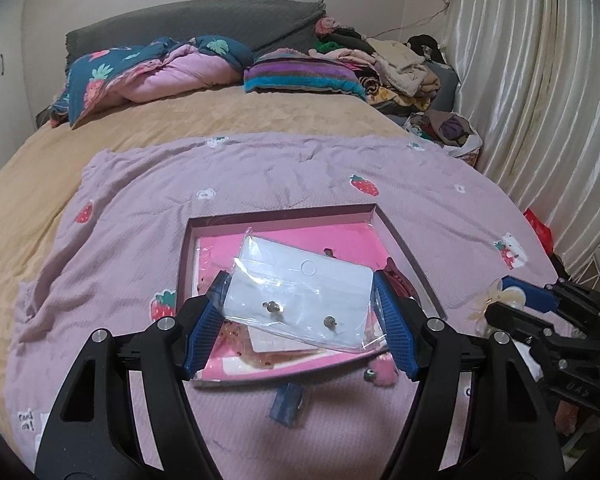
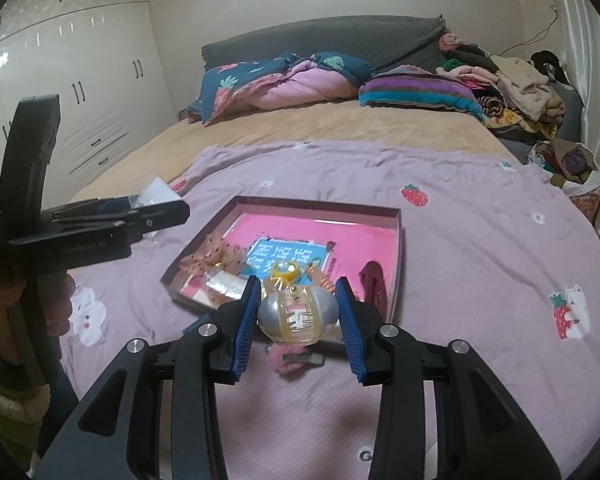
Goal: Organize jewelry
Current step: 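Carry the stud card packet over the tray with the left tool while the right tool carries the claw clip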
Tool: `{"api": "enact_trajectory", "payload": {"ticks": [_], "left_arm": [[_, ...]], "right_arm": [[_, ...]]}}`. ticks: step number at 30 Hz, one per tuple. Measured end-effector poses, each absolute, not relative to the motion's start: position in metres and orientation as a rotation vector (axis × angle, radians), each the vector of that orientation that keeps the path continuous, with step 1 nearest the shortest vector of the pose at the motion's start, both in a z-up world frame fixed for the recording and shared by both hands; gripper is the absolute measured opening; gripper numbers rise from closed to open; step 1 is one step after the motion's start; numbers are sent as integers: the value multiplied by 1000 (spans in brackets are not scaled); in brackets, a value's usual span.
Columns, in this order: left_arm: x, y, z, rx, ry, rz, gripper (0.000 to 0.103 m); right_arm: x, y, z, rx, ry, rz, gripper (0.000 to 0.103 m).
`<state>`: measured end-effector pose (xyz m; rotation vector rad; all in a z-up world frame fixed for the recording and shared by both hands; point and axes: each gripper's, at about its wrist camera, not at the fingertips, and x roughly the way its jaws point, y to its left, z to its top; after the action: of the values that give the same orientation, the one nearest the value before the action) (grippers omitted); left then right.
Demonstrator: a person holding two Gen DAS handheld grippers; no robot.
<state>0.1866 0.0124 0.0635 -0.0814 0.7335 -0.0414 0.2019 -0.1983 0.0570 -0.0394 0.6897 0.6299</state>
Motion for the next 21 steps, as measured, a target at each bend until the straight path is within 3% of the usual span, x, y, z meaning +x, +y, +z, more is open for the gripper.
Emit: {"api": "enact_trajectory", "payload": {"ticks": [21], "left_arm": [[240, 29, 12, -108, 834, -8, 62]], "right_arm": [[272, -182, 31, -52, 749, 586, 37]]}}
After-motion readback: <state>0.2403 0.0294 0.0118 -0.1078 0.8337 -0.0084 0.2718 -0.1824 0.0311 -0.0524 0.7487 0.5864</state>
